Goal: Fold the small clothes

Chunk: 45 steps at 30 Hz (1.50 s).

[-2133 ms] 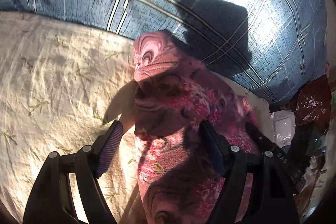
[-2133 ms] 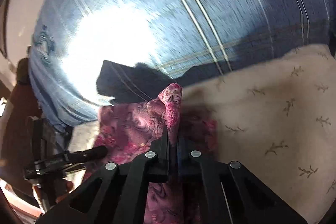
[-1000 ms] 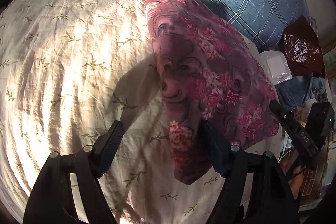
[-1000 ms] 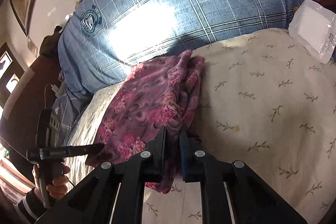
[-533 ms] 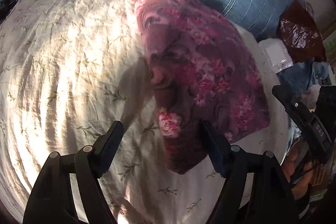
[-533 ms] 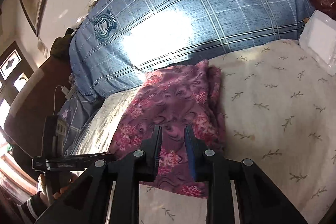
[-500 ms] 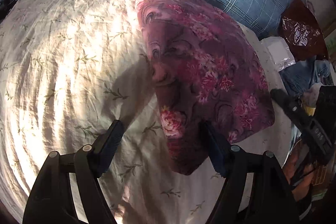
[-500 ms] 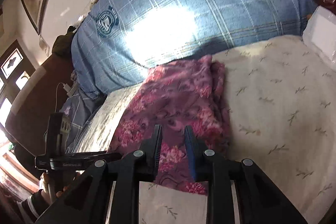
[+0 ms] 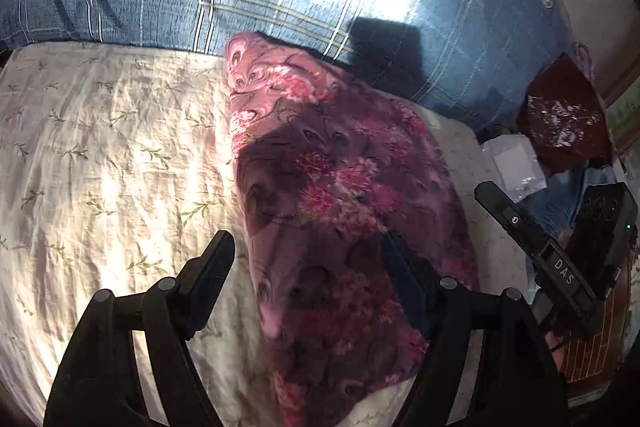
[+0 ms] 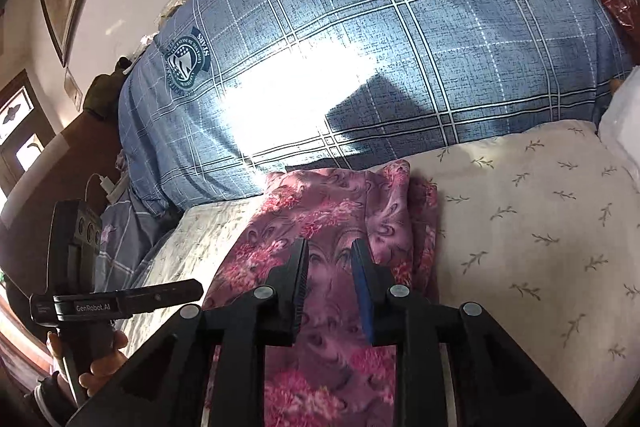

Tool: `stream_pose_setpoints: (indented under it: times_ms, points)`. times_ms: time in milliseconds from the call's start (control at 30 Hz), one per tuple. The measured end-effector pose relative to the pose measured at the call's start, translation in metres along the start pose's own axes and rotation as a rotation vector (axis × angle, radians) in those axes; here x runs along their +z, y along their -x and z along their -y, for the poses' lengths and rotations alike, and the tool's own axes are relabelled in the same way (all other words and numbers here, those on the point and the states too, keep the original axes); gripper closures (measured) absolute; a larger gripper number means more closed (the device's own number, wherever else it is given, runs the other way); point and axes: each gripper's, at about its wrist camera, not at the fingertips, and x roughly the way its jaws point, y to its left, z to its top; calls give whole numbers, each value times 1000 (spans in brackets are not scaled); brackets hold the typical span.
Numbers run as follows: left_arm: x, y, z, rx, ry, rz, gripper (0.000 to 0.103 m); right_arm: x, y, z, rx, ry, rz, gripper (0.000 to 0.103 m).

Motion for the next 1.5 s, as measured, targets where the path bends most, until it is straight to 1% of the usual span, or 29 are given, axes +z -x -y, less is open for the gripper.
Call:
stream_pose_setpoints:
  times_ms: [33, 67, 100, 133, 200, 233, 300, 367, 467, 500, 533, 600, 667, 733, 767, 800, 867, 900, 933, 967, 1000, 1100, 1167, 1233, 1300, 1333, 1400, 1433, 1500]
  points:
    - [-1, -15, -4, 19, 10, -25, 27, -3, -15, 4, -38, 7, -33, 78]
    - [-4, -31, -10, 28, 29, -58, 25, -10, -36, 10, -102, 24, -106, 78]
    - [-8, -36, -11, 5, 28, -26, 21, -17, -46, 16, -106, 30, -129, 77]
    - [-10, -32, -7, 11, -12, 14, 20, -19, -39, 21, -78, 17, -77, 77]
    - [-13, -31, -3, 13, -58, 6, 20, -13, -35, 26, -43, -37, -114, 76]
    - [-11, -29, -4, -5, -57, -3, 21, -9, -30, 29, -32, -60, -107, 76]
    - [-1, -24, -10, -63, -11, -9, 21, 0, -20, 32, -23, -77, -63, 71]
    - [14, -21, -17, -105, 49, 5, 21, 11, -20, 37, -37, -93, -66, 63]
    - [33, -23, -29, -79, 103, 8, 21, 18, -27, 49, -80, -136, -92, 58]
    - [36, -27, -34, -69, 121, -2, 21, 18, -28, 56, -69, -162, -105, 51]
    - [37, -28, -41, -66, 147, -16, 21, 17, -30, 62, -61, -186, -117, 49]
    - [35, -42, -51, -76, 191, -68, 21, 15, -35, 72, -45, -215, -126, 49]
    - [34, -41, -41, -66, 167, -36, 20, 15, -37, 77, -52, -226, -107, 49]
    - [38, -37, -27, -85, 125, -32, 20, 20, -33, 75, -25, -228, -38, 49]
    - [42, -38, -18, -51, 104, -18, 20, 24, -35, 71, -6, -216, -28, 49]
    - [46, -41, -12, 11, 82, -10, 20, 27, -40, 66, -10, -194, -45, 49]
    - [55, -61, -8, 81, 64, -56, 20, 26, -62, 54, -53, -127, -140, 49]
    - [55, -73, -11, 96, 76, -102, 20, 23, -72, 49, -100, -89, -194, 49]
    - [55, -74, -14, 98, 76, -94, 20, 22, -74, 44, -136, -56, -193, 49]
    - [55, -70, -11, 100, 61, -83, 20, 24, -70, 41, -148, -47, -182, 48]
    - [53, -66, -10, 85, 51, -97, 20, 26, -66, 40, -150, -48, -182, 48]
    - [39, -55, -16, -61, 79, -145, 20, 25, -45, 51, -112, -95, -162, 48]
    - [24, -49, -23, -146, 118, -170, 20, 19, -32, 65, -48, -160, -180, 44]
    - [6, -47, -26, -213, 146, -189, 19, 7, -25, 80, 18, -212, -205, 44]
    - [-3, -45, -23, -221, 137, -160, 17, -5, -29, 86, 83, -245, -246, 44]
    - [-4, -50, -16, -211, 124, -159, 17, -10, -29, 88, 142, -263, -255, 44]
    - [-5, -53, -10, -224, 120, -177, 14, -14, -32, 85, 262, -281, -276, 44]
    - [-2, -61, -2, -227, 124, -189, 12, -15, -35, 82, 300, -277, -297, 43]
    - [1, -68, 3, -228, 124, -196, 9, -16, -41, 72, 277, -221, -312, 42]
